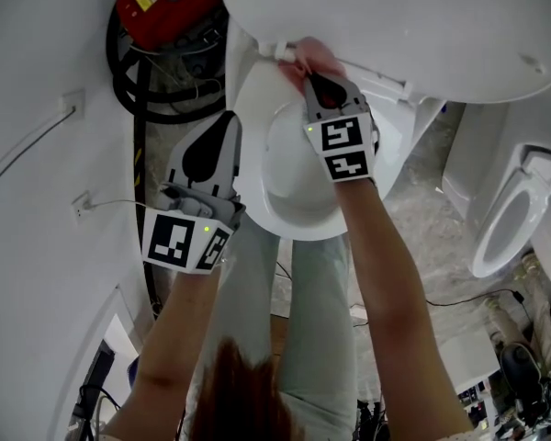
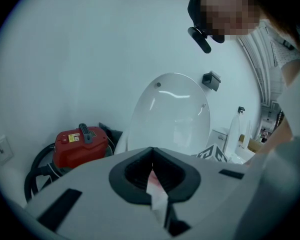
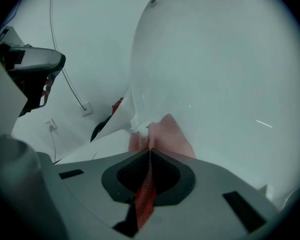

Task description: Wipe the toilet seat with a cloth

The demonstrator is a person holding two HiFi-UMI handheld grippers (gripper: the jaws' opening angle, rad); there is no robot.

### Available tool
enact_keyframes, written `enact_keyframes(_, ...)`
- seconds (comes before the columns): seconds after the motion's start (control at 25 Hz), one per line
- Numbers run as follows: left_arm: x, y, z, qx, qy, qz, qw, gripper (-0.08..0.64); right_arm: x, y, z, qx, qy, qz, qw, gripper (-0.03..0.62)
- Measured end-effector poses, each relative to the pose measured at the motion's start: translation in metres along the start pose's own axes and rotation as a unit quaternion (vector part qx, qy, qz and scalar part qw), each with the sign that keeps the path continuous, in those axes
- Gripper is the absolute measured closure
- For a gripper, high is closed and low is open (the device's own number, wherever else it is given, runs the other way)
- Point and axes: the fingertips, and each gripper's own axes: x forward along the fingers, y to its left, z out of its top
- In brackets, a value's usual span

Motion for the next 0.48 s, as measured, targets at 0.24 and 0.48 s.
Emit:
enact_keyframes(0.24,0.002,-0.008,-0.002,0.003,0.001,0.001,1.0000,0.555,-0.009,-0.011,-0.010,0.004,0.008,0.002,1.000,0.571)
enact_keyframes(0.48,0.002,-0.019,-0.004,0.004,0.002,0.000,1.0000,0.556,-0.018,-0.020,-0.017,0.011,0.015,0.001,1.000,0.571)
